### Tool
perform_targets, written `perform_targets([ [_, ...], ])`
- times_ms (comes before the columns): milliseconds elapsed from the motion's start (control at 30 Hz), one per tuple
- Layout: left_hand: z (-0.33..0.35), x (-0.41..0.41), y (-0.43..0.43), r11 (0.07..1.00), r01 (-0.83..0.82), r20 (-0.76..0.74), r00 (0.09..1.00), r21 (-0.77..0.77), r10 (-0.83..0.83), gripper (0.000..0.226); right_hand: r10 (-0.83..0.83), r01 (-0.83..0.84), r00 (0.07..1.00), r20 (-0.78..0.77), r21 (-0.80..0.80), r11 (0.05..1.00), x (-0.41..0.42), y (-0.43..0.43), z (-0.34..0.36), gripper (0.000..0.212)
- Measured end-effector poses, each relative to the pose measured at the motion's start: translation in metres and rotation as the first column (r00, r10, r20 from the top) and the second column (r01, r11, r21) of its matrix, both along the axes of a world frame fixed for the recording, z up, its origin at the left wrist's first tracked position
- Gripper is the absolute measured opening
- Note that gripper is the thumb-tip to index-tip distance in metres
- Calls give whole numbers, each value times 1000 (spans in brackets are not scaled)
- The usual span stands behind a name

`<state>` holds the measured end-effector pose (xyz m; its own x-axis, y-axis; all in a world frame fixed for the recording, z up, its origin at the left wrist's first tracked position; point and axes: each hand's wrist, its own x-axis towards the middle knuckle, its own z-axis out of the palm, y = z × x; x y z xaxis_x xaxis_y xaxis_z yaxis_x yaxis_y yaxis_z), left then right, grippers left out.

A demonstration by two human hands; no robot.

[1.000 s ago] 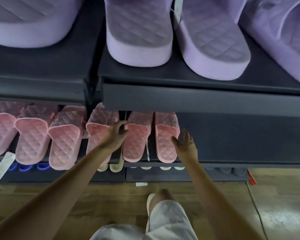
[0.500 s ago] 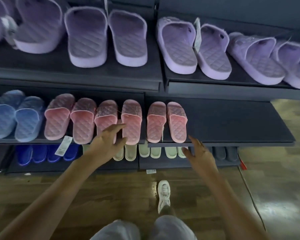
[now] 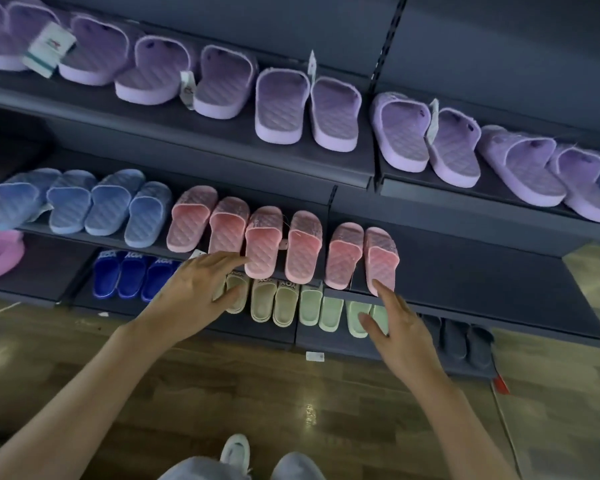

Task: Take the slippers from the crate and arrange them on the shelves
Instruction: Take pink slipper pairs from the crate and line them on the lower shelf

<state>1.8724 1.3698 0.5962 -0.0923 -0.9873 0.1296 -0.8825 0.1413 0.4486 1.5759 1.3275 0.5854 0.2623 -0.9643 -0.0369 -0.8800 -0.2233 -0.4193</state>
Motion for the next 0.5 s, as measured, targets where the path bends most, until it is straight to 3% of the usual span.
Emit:
perform_targets([
  [267,11,-20,81,985,-171,20,985,-5,171,45,201,-201,980,9,-12,980,-3,33,10,58],
  [500,11,-41,166,915,-392,81,919,100,385,50,418,-417,908,29,-28,908,7,62,9,58],
])
